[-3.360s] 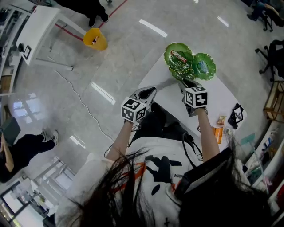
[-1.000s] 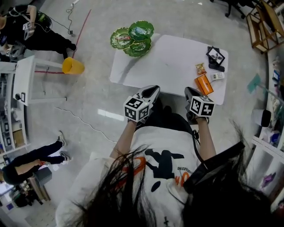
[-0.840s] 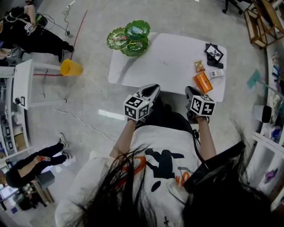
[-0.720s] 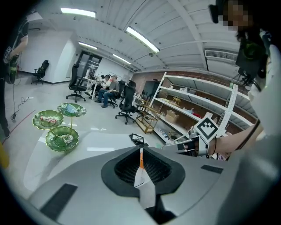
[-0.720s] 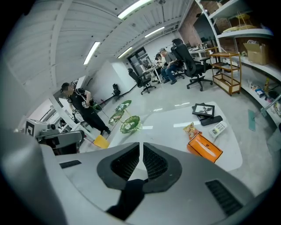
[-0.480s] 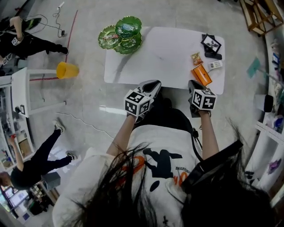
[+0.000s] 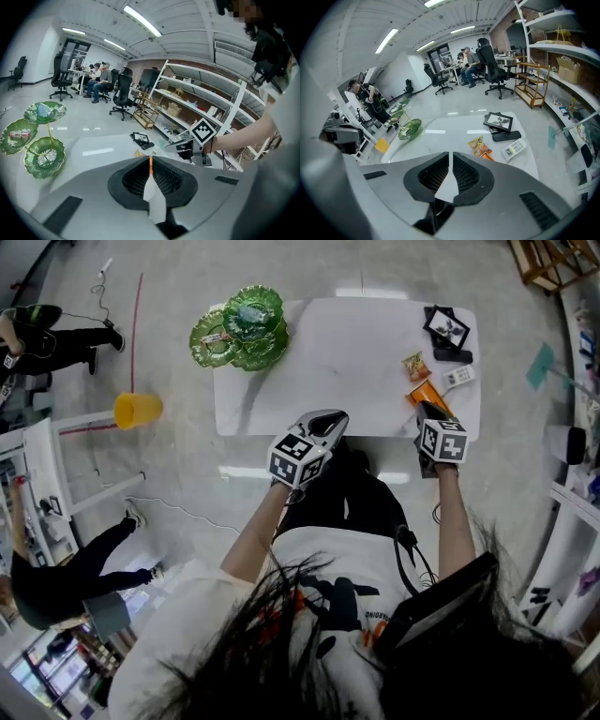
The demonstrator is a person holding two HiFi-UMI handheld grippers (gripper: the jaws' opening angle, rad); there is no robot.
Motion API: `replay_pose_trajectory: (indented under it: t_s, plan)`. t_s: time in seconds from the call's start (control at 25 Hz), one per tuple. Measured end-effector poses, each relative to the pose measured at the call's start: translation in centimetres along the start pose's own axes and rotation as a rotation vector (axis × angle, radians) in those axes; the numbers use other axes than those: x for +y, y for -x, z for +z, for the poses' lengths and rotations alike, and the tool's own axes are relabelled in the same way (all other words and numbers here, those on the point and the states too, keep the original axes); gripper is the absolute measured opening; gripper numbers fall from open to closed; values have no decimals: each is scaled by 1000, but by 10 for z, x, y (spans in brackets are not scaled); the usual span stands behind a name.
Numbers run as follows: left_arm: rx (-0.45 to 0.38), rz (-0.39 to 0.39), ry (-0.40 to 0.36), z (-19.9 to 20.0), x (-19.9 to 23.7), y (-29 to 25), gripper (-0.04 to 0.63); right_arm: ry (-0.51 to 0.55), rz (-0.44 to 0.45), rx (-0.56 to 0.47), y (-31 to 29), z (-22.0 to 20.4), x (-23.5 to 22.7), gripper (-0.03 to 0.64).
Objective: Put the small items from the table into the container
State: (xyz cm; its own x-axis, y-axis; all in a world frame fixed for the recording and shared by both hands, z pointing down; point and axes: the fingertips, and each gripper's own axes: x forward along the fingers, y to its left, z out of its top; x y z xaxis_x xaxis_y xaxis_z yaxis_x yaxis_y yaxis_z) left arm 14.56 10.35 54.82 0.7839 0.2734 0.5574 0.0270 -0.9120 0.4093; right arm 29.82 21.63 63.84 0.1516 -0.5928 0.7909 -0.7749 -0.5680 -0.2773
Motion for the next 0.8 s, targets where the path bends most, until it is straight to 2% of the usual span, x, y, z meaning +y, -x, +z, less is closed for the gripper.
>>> replay_pose_trajectory:
  t_s: [0.28, 0.4, 0.56, 0.8]
  plan:
    - [38, -53, -20, 16, 42, -31, 11, -42, -24, 49, -60, 15, -32, 45]
    - [51, -65, -18, 18, 63, -44, 11, -43, -25, 82, -88, 20, -48, 112]
    - [79, -59, 8, 9, 98, -62, 11, -17, -75, 129, -117, 24, -71, 147]
    - [108, -68, 13, -3, 136, -94, 11, 76, -130, 282, -157, 9, -108, 172]
